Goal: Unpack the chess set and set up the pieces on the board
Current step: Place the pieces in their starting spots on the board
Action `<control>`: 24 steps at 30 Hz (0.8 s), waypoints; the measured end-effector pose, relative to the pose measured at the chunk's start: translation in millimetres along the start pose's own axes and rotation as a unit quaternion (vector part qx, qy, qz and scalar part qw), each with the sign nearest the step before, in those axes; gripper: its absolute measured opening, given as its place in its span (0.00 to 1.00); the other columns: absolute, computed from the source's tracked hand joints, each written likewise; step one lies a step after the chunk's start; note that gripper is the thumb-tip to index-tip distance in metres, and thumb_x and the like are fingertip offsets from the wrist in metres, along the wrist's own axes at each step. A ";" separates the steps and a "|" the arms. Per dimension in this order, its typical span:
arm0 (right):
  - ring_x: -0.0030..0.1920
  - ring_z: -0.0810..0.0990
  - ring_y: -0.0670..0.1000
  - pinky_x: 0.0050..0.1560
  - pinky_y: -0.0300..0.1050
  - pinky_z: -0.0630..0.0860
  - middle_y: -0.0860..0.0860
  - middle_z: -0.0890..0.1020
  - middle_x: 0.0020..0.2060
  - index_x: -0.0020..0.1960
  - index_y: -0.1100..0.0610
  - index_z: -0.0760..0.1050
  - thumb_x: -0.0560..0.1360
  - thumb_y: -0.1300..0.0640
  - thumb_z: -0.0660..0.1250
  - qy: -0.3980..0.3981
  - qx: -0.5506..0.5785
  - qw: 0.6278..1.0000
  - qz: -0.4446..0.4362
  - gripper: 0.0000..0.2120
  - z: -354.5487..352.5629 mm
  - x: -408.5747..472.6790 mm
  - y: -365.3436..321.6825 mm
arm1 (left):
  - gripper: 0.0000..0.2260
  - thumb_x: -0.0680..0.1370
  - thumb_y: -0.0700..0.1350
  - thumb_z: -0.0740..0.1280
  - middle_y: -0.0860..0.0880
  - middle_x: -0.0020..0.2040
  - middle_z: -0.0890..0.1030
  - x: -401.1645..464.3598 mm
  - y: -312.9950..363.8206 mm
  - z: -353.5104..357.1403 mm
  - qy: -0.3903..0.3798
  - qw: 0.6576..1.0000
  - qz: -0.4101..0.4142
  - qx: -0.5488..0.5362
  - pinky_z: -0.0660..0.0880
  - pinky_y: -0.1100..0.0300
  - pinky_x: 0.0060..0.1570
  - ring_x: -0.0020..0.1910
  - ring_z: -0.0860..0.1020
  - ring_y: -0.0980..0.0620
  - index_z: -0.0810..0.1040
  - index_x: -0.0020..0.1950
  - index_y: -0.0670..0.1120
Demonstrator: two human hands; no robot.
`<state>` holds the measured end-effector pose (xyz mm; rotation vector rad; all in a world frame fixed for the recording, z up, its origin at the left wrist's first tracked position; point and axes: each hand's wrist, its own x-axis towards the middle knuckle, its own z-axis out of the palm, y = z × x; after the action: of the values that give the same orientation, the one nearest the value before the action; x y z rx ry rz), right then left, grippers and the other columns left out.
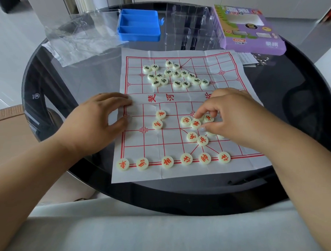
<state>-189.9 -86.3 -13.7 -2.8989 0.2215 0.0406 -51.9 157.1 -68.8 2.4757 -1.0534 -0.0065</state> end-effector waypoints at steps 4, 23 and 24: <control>0.48 0.69 0.47 0.50 0.42 0.63 0.44 0.71 0.42 0.52 0.43 0.79 0.72 0.48 0.71 -0.015 -0.010 1.000 -0.014 0.10 3.7 6.3 -0.6 | 0.19 0.76 0.53 0.62 0.54 0.68 0.72 0.0 -0.4 0.0 0.002 1.000 0.001 -0.004 0.72 0.54 0.60 0.65 0.71 0.52 0.74 0.67 0.52; 0.45 0.75 0.40 0.46 0.31 0.72 0.39 0.76 0.41 0.39 0.40 0.76 0.67 0.56 0.76 -0.021 0.134 0.989 0.053 0.13 4.2 -76.5 54.0 | 0.22 0.76 0.58 0.59 0.52 0.68 0.72 1.3 -0.9 0.3 -0.002 1.000 0.012 0.005 0.76 0.52 0.52 0.57 0.76 0.49 0.74 0.66 0.51; 0.46 0.75 0.40 0.47 0.31 0.72 0.37 0.76 0.43 0.39 0.40 0.76 0.66 0.56 0.76 -0.023 0.137 0.989 0.053 0.13 5.8 -76.8 53.6 | 0.22 0.76 0.58 0.59 0.52 0.68 0.72 1.1 -0.9 0.1 -0.004 1.000 0.011 0.005 0.76 0.52 0.53 0.58 0.76 0.49 0.74 0.66 0.51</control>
<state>-274.1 -125.2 -28.2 -2.6081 0.3441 0.0886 -50.6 156.8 -69.0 2.4741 -1.0866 -0.0032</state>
